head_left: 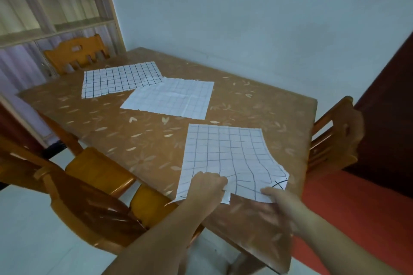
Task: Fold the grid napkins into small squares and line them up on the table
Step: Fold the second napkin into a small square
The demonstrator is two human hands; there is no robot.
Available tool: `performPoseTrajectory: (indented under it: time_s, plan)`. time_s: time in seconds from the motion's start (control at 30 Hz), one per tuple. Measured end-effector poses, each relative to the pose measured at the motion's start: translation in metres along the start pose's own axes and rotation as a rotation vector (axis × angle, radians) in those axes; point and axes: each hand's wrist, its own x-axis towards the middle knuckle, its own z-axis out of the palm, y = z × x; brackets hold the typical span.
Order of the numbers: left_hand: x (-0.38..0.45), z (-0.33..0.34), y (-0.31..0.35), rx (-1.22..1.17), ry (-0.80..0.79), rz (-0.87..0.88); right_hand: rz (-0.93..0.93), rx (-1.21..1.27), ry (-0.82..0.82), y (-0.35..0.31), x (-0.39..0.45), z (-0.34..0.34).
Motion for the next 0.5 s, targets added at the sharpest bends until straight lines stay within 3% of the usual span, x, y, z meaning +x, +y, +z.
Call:
performPoseTrajectory:
  time_s: [0.17, 0.37, 0.5]
  plan:
    - [0.031, 0.009, 0.057, 0.092, -0.098, -0.027, -0.096, -0.154, 0.125, -0.015, 0.053, -0.081]
    - [0.053, 0.025, 0.119, 0.134, -0.288, -0.203, -0.095, -0.212, 0.09, -0.031, 0.119, -0.158]
    - [0.064, 0.029, 0.139, 0.123, -0.304, -0.258, -0.078, -0.199, 0.057, -0.05, 0.15, -0.172]
